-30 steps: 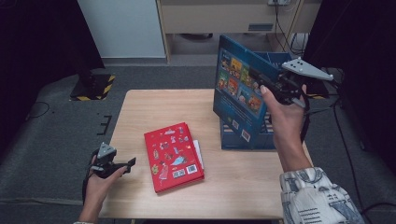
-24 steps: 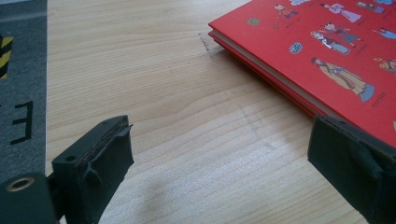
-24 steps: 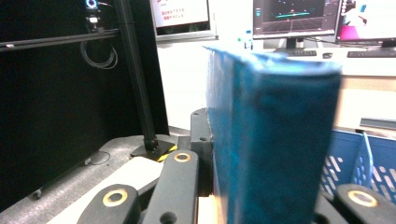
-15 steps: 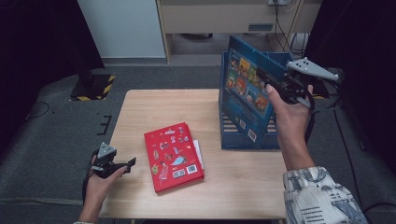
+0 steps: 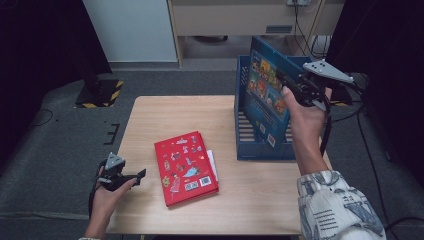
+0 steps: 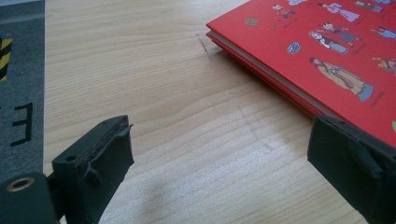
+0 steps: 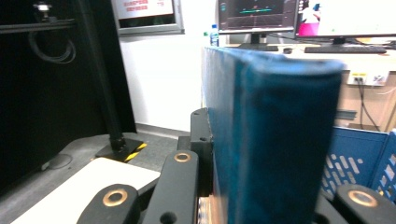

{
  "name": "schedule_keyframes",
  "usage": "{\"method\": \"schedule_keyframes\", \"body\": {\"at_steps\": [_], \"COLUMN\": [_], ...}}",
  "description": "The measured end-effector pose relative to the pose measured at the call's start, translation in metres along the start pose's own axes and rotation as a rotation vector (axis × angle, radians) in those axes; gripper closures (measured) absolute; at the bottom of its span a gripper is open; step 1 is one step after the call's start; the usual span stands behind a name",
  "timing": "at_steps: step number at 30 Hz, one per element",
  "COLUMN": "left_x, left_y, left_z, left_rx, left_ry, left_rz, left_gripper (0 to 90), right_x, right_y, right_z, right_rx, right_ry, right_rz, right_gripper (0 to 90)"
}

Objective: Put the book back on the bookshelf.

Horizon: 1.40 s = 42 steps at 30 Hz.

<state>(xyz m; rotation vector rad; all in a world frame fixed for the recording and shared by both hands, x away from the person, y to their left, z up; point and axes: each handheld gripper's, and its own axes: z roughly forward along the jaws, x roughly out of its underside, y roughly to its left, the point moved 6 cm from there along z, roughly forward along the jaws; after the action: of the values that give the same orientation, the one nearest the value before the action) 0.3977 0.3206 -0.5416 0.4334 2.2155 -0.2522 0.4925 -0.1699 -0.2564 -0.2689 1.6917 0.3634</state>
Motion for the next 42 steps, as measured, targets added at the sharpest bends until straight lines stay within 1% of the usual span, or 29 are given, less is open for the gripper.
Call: {"method": "schedule_keyframes", "body": {"at_steps": [4,8,14,20,28,31,35,42], "left_x": [0.000,0.000,0.000,-0.001,-0.001,-0.001,-0.001,-0.002], "left_y": [0.000,-0.002,-0.001,-0.001,-0.001,-0.001,-0.002,-0.002], "left_z": [0.000,0.001,0.001,0.000,0.000,0.000,-0.001,0.000], "left_rx": [0.002,0.004,0.005,0.004,0.007,0.007,0.007,0.008], "left_ry": [0.000,0.005,0.001,-0.009,-0.010,-0.008,-0.011,-0.009], "left_rz": [0.000,0.009,0.003,-0.003,0.000,0.001,0.003,0.001], "left_gripper": [5.8,5.8,5.9,5.9,5.9,5.9,5.9,5.9], "right_x": [0.001,0.003,0.006,0.009,0.012,0.012,0.016,0.024], "right_y": [-0.003,-0.003,-0.001,-0.002,-0.003,-0.002,0.000,0.000], "right_z": [0.010,0.019,0.035,0.050,0.059,0.062,0.065,0.071], "right_rx": [0.032,0.041,0.065,0.082,0.123,0.125,0.130,0.123], "right_ry": [-0.009,-0.020,-0.038,-0.053,-0.072,-0.085,-0.087,-0.090], "right_rz": [0.003,0.011,0.010,0.045,0.032,0.033,0.034,0.040], "right_gripper": [83.3,83.3,83.3,83.3,83.3,83.3,83.2,83.3]}}
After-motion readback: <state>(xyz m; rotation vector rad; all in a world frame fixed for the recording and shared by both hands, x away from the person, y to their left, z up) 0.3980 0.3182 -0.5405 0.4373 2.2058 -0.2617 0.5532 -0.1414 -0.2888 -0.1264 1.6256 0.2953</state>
